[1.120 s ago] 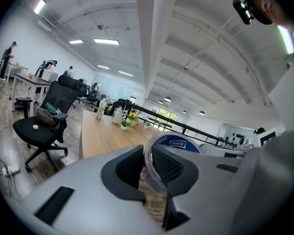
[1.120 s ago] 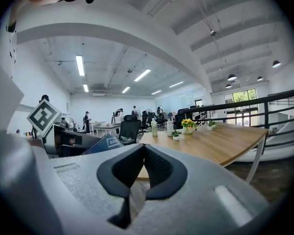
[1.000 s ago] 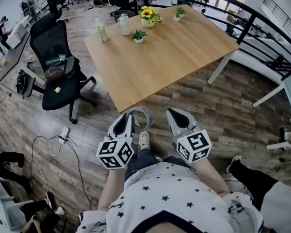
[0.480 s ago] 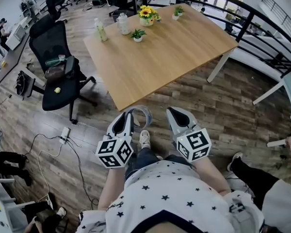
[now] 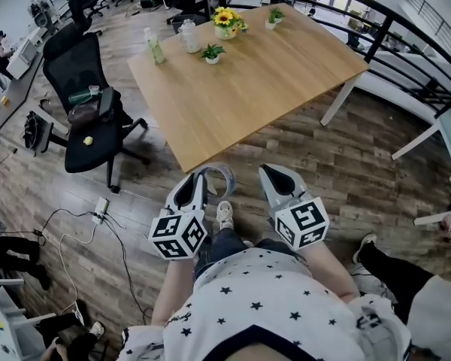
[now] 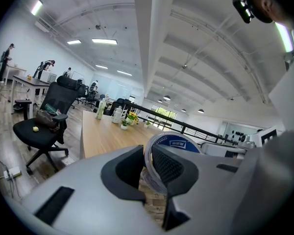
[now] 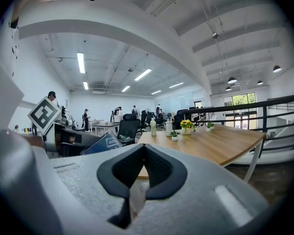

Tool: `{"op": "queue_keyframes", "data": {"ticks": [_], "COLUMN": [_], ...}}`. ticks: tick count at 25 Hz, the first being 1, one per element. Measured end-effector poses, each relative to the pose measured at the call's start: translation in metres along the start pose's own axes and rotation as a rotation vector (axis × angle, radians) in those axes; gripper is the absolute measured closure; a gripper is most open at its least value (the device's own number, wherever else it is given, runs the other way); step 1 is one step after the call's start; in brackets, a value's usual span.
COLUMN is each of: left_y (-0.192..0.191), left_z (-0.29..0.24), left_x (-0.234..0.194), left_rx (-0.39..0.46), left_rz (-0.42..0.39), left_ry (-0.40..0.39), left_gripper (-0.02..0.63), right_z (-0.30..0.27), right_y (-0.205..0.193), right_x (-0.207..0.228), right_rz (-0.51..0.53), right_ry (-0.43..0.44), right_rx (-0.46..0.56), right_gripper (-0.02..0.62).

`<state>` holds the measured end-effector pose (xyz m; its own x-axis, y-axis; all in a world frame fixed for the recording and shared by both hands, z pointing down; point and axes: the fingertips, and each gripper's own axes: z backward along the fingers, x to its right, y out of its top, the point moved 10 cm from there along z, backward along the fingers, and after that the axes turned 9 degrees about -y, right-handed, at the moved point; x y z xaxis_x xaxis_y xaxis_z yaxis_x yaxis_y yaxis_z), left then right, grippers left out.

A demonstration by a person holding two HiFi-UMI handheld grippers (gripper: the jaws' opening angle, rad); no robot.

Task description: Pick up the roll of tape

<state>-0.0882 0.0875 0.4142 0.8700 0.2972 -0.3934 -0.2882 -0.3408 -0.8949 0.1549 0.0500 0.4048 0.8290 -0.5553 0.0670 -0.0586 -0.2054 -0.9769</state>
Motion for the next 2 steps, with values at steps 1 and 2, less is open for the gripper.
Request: {"op": "queue_keyframes", "data": {"ticks": [1,2], "left_y": [0.0006,0.0013], "left_z": [-0.0007,-0.0014], "left_x": [-0.0004,-0.0008], "left_rx": [-0.001,-0.003], "left_rz": [0.001,0.001], "left_ry": [0.0,0.0], "left_gripper": [0.551,0.551], "right_z": [-0.0006,-0.0013], "right_y": [0.0006,0.0012], "right_x": [0.0003,0.0005], "right_rz": [0.0,-0.001], "right_ry": [0.0,0.0], "right_rx": [0.0,0.0], "right_gripper": [0.589,0.589]}}
